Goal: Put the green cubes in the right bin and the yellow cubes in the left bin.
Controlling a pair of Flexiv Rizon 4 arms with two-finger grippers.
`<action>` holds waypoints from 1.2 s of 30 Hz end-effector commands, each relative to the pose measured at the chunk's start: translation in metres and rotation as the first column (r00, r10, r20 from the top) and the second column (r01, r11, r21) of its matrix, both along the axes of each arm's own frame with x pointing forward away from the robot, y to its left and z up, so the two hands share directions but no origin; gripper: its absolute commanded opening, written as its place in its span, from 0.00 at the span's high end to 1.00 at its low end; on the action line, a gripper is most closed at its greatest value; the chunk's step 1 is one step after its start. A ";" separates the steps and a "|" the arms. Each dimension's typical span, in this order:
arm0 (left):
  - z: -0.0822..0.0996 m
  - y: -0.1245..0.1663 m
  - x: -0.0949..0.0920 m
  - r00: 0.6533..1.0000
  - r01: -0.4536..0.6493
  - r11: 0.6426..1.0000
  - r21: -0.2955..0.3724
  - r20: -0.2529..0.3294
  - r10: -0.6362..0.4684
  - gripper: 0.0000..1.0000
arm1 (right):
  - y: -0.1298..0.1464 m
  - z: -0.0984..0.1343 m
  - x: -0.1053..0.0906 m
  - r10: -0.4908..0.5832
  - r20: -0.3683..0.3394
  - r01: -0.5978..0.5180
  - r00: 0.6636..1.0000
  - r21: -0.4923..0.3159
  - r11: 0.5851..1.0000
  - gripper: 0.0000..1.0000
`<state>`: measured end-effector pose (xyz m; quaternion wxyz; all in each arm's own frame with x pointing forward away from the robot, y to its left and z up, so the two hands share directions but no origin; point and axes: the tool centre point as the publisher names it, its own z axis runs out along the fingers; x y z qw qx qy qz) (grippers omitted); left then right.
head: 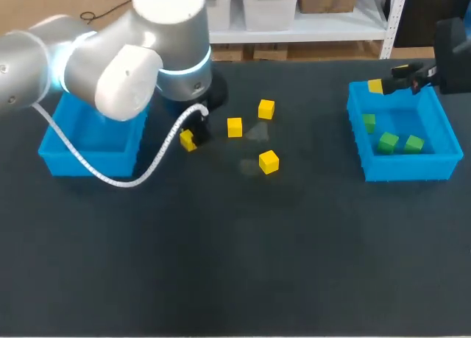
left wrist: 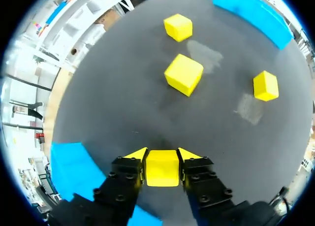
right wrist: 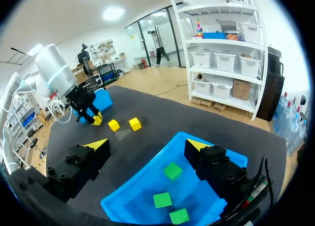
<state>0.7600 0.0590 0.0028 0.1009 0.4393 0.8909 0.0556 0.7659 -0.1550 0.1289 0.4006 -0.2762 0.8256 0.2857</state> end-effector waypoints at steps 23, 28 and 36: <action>0.126 0.187 0.021 0.695 -0.578 0.787 -0.215 0.375 0.613 1.00 | -0.001 0.000 -0.001 0.001 0.001 -0.001 1.000 0.002 1.000 0.00; 0.115 0.180 0.023 0.714 -0.569 0.797 -0.201 0.359 0.601 0.00 | -0.001 0.000 -0.001 0.001 0.001 -0.001 1.000 0.002 1.000 0.00; 0.142 0.137 0.031 0.764 -0.483 0.822 -0.303 0.313 0.564 0.00 | -0.001 0.000 -0.001 0.001 0.001 -0.001 1.000 0.002 1.000 0.00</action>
